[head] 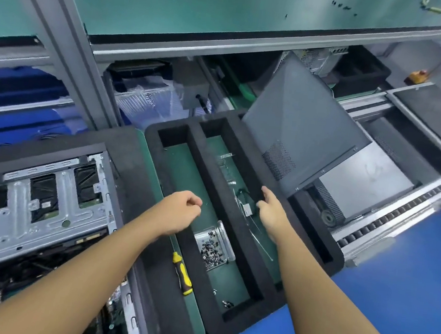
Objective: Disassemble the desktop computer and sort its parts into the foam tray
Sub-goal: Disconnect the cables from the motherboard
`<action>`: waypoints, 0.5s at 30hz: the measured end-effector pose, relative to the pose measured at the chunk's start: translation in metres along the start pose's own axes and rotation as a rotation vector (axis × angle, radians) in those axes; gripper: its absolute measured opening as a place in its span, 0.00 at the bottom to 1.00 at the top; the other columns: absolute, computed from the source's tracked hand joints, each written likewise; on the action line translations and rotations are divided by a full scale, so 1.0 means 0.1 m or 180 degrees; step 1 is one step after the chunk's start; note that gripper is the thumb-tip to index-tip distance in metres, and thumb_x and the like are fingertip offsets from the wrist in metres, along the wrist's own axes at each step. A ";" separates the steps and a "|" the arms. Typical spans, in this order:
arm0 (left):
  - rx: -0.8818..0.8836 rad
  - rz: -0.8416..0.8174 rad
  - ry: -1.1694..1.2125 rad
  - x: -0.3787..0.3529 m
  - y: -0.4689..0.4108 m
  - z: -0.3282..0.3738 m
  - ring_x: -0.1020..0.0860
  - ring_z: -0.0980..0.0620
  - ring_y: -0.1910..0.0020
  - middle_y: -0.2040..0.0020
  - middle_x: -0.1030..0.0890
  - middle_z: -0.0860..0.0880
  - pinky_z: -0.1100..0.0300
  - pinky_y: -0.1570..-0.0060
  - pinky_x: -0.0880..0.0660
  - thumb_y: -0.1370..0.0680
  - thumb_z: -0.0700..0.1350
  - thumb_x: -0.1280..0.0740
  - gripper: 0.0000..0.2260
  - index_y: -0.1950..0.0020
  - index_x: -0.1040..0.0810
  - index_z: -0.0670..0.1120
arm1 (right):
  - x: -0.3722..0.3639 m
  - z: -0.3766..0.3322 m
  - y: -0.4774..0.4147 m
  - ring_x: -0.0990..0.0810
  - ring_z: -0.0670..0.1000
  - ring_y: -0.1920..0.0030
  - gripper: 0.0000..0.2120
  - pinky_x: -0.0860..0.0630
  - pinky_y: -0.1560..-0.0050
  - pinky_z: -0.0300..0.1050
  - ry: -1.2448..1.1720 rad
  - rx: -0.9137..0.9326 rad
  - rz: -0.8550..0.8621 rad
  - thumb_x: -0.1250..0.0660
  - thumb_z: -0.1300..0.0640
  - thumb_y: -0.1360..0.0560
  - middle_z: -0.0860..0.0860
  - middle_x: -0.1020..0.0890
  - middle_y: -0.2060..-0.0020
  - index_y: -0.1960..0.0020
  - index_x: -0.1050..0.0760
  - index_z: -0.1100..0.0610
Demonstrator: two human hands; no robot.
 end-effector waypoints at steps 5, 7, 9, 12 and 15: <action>-0.0258 0.0107 -0.0095 0.15 0.13 0.10 0.18 0.56 0.51 0.50 0.18 0.59 0.57 0.48 0.22 0.21 0.45 0.40 0.09 0.49 0.22 0.57 | 0.09 -0.13 0.32 0.17 0.51 0.50 0.22 0.22 0.44 0.46 -0.1349 -0.0140 0.0953 0.51 0.72 0.26 0.54 0.16 0.49 0.47 0.23 0.56; -0.0485 0.0123 0.0099 0.23 0.26 0.16 0.17 0.58 0.54 0.55 0.16 0.58 0.56 0.52 0.21 0.22 0.39 0.41 0.13 0.52 0.20 0.54 | 0.03 -0.37 0.52 0.20 0.48 0.64 0.21 0.21 0.55 0.44 -0.1377 0.0117 0.1107 0.50 0.72 0.30 0.51 0.16 0.62 0.56 0.22 0.55; -0.0693 0.0106 0.0305 0.34 0.43 0.18 0.17 0.57 0.58 0.58 0.15 0.55 0.56 0.57 0.21 0.23 0.35 0.43 0.15 0.55 0.19 0.51 | -0.12 -0.68 0.74 0.27 0.46 0.70 0.18 0.28 0.66 0.41 -0.1220 0.0471 0.0931 0.50 0.69 0.34 0.48 0.22 0.71 0.63 0.24 0.55; -0.0916 0.0271 0.0379 0.58 0.70 0.12 0.17 0.53 0.62 0.59 0.15 0.53 0.55 0.65 0.23 0.24 0.33 0.43 0.17 0.58 0.19 0.50 | -0.47 -1.17 1.14 0.33 0.47 0.73 0.13 0.37 0.73 0.40 -0.0803 0.1016 0.0422 0.49 0.66 0.39 0.48 0.27 0.74 0.67 0.28 0.55; -0.0933 0.0596 0.0513 0.86 0.95 -0.07 0.22 0.54 0.69 0.63 0.16 0.53 0.58 0.68 0.28 0.25 0.33 0.43 0.17 0.61 0.21 0.51 | -0.84 -1.51 1.51 0.36 0.47 0.75 0.13 0.39 0.74 0.38 -0.0680 0.1324 -0.0044 0.48 0.67 0.39 0.48 0.27 0.75 0.68 0.29 0.53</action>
Point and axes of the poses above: each hand's wrist, its own y-axis away from the middle knuckle, its own x-axis out of the back of the hand, z = x × y, the point moved 5 cm from there along -y, towards the middle knuckle
